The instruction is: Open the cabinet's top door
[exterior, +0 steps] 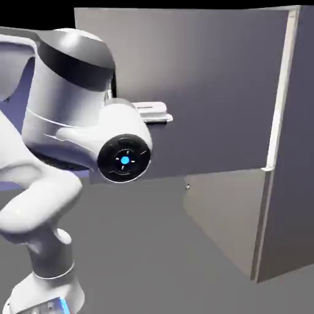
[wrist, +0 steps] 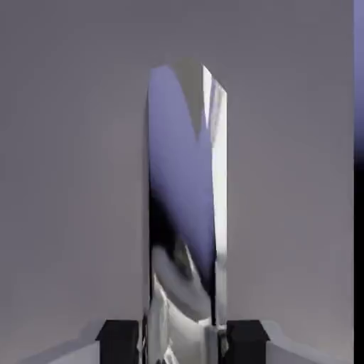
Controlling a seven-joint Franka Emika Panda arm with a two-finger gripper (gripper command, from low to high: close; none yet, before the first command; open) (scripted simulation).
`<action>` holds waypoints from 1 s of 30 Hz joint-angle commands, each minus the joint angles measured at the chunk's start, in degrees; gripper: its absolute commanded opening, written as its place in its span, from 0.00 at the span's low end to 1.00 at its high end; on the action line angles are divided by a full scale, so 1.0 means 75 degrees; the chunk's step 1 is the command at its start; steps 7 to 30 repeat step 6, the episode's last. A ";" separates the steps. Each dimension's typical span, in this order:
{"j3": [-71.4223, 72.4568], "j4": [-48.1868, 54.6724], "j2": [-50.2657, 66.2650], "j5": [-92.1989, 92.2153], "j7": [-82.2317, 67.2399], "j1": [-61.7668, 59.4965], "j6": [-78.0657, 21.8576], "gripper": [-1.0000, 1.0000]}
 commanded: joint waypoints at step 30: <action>-0.0758 0.1444 0.1510 -0.0548 -0.0978 0.0711 -0.1125 0.00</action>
